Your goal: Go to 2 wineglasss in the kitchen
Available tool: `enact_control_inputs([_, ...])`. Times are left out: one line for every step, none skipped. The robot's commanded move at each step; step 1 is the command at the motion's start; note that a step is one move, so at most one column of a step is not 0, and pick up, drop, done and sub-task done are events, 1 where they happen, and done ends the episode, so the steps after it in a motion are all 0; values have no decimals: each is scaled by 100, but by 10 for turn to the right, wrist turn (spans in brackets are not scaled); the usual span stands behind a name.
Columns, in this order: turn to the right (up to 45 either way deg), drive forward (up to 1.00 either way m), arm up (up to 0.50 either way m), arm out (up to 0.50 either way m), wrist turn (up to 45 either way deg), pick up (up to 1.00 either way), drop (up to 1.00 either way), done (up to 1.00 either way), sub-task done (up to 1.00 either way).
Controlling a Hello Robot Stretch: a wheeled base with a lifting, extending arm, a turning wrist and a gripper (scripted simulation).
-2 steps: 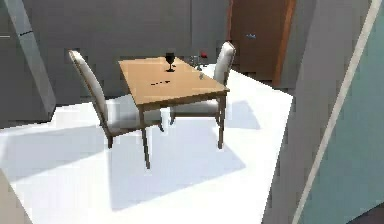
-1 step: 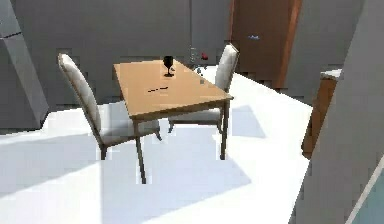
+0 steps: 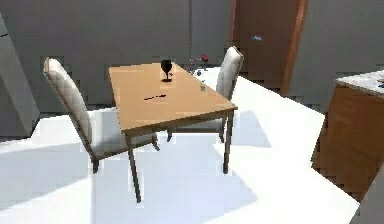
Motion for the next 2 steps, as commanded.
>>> enact_control_inputs([210, 0, 0, 0, 0, 0, 0, 0, 0])
enact_control_inputs([0, 40, 0, 0, 0, 0, 0, 0, 0])
